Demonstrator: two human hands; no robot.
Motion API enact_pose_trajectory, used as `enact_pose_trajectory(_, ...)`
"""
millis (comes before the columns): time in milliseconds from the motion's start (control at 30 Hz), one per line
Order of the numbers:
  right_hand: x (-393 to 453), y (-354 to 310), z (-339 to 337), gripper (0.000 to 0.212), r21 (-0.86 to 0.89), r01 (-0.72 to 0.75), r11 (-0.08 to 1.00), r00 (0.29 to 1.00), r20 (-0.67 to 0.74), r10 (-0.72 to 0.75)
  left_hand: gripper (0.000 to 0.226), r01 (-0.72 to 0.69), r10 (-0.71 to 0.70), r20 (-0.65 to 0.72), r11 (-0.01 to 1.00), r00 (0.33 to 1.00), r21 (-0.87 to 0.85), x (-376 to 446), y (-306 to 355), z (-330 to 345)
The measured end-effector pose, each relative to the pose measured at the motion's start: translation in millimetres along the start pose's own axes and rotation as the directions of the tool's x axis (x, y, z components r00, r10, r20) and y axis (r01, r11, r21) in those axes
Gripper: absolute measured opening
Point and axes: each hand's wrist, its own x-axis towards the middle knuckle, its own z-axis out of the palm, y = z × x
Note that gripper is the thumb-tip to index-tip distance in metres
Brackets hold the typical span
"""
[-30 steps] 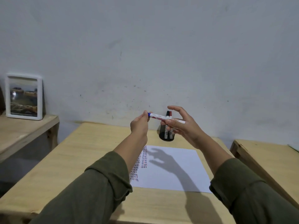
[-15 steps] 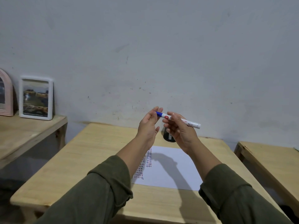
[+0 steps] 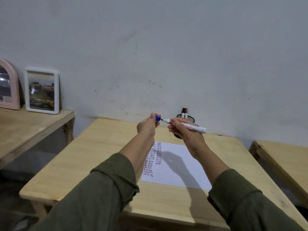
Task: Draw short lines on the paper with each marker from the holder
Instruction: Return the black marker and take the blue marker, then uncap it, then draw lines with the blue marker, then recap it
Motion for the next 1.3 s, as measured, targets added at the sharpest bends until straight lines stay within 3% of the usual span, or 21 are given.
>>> enact_pose_trajectory(100, -5, 9, -17, 0.021, -0.012, -0.006, 1.0, 1.0, -0.002, 0.006, 0.032, -0.071, 0.081, -0.099, 0.993, 0.992, 0.099, 16, 4, -32)
enact_pose_trajectory(233, -14, 25, -28, 0.014, 0.047, -0.115, 0.992, 0.992, -0.042, 0.117, 0.022, -0.223, 0.252, -0.03, 0.9, 0.967, 0.375, 18, -13, -61)
enact_pose_trajectory(433, -32, 56, -24, 0.013, 0.064, -0.208, 0.976, 0.975, -0.071, 0.212, 0.021, -0.189, 0.231, -0.033, 0.863, 0.972, 0.469, 15, -64, -84)
enact_pose_trajectory(600, -41, 70, -27, 0.013, 0.073, -0.244, 0.967, 0.964, -0.086, 0.25, 0.02, -0.213, 0.242, 0.039, 0.755, 0.969, 0.62, 20, -86, -99)
enact_pose_trajectory(833, -41, 77, -23, 0.013, 0.065, -0.266, 0.962, 0.959, -0.084, 0.271, 0.011, -0.234, 0.229, 0.097, 0.713, 0.969, 0.661, 26, -96, -104)
enact_pose_trajectory(1000, -42, 83, -17, 0.013, 0.07, -0.3, 0.951, 0.946, -0.104, 0.306, 0.018, -0.266, 0.25, 0.126, 0.677, 0.96, 0.686, 28, -98, -105)
enact_pose_trajectory(1167, -47, 87, -9, 0.011, 0.252, -0.344, 0.904, 0.925, -0.072, 0.372, 0.022, -0.288, 0.265, 0.147, 0.647, 0.953, 0.706, 27, -99, -108)
enact_pose_trajectory(1300, -47, 88, -12, 0.007, 0.094, -0.345, 0.934, 0.927, -0.122, 0.354, 0.027, -0.284, 0.261, 0.14, 0.671, 0.955, 0.685, 26, -99, -108)
